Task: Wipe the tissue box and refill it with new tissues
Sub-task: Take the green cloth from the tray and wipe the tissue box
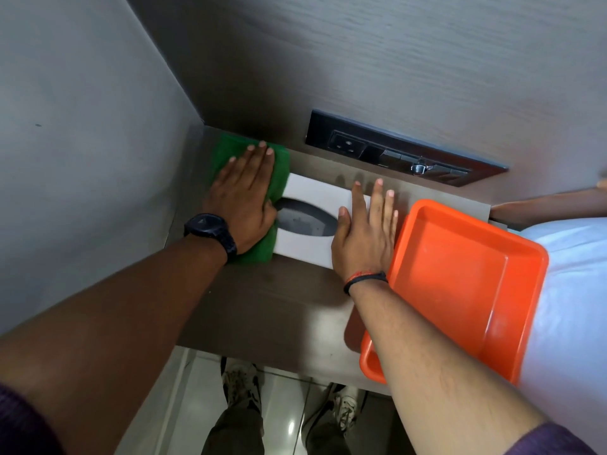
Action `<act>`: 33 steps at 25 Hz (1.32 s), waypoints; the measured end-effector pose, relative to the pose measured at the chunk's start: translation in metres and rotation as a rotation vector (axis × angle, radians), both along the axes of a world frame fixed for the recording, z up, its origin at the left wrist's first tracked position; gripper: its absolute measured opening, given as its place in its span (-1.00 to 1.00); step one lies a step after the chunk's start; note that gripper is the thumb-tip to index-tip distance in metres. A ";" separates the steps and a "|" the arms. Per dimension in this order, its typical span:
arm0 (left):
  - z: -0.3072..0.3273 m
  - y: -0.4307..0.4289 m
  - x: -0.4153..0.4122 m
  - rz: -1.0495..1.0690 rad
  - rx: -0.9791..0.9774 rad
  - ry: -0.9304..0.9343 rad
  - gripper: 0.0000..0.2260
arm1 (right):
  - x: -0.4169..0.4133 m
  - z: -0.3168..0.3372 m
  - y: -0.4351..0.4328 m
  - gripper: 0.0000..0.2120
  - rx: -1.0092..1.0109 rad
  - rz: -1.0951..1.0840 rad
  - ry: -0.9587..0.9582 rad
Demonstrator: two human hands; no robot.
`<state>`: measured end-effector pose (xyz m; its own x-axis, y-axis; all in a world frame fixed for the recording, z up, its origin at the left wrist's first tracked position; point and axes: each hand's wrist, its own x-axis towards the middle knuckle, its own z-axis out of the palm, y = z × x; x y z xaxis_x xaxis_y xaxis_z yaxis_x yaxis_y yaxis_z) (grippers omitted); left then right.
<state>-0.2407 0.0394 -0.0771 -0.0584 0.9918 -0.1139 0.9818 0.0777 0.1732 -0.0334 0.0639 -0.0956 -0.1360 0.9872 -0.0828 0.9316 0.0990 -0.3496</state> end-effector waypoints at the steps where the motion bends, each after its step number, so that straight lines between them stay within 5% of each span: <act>1: 0.000 -0.001 0.002 0.003 0.002 0.003 -0.34 | -0.001 0.000 0.000 -0.53 0.005 -0.002 0.002; 8: -0.002 -0.009 0.012 -0.133 -0.008 0.028 -0.33 | 0.000 0.000 0.000 -0.52 0.013 0.002 0.013; 16: 0.000 -0.011 -0.005 0.080 0.007 -0.044 -0.33 | 0.000 0.000 0.000 -0.54 0.005 0.000 0.008; 27: -0.006 -0.023 0.008 0.061 0.009 -0.010 -0.34 | -0.011 0.015 -0.005 -0.50 0.035 -0.014 -0.131; 30: 0.004 -0.023 -0.003 0.130 0.017 -0.153 -0.44 | -0.034 0.032 -0.019 -0.64 0.192 0.036 -0.024; 33: 0.018 -0.014 -0.023 0.093 0.100 -0.334 -0.59 | -0.068 0.040 -0.038 -0.64 0.028 0.091 0.064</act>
<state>-0.2638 0.0258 -0.0593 -0.1246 0.9912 -0.0444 0.8595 0.1302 0.4943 -0.1012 0.0255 -0.0555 -0.2296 0.9723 -0.0440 0.8941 0.1928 -0.4043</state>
